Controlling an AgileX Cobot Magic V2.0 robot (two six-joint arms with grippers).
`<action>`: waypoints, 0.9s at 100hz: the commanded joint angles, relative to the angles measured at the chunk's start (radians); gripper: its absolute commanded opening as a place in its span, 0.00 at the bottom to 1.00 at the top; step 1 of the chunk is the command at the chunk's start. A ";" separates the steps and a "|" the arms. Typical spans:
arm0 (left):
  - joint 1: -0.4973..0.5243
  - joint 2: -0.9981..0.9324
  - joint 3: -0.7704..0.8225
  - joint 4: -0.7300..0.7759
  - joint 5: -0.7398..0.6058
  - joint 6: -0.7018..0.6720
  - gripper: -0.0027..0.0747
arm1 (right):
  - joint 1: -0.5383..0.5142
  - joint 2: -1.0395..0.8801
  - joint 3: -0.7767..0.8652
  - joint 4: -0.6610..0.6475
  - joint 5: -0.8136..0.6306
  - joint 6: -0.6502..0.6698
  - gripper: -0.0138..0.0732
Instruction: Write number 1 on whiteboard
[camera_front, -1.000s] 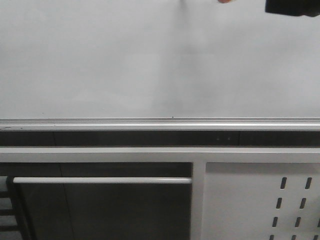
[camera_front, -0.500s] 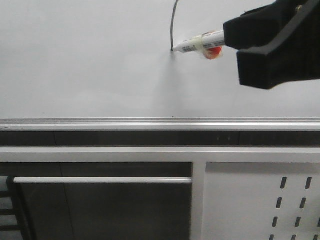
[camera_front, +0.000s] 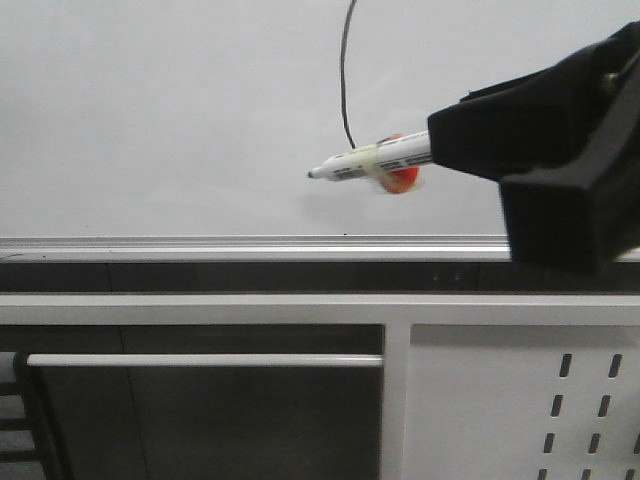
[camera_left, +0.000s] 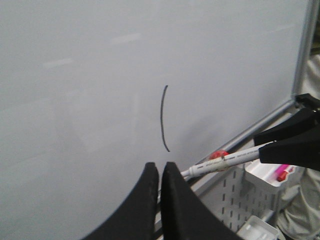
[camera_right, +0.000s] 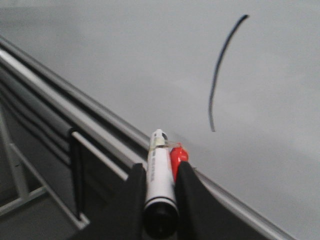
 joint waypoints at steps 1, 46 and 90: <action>-0.007 0.002 -0.027 -0.035 -0.080 0.027 0.01 | 0.043 -0.066 -0.022 -0.014 0.019 -0.008 0.09; -0.007 0.020 -0.027 0.126 -0.360 0.188 0.20 | 0.036 -0.079 -0.220 0.122 0.472 -0.008 0.09; -0.007 0.032 -0.027 0.167 -0.253 0.312 0.54 | -0.187 0.041 -0.451 0.180 0.829 -0.008 0.09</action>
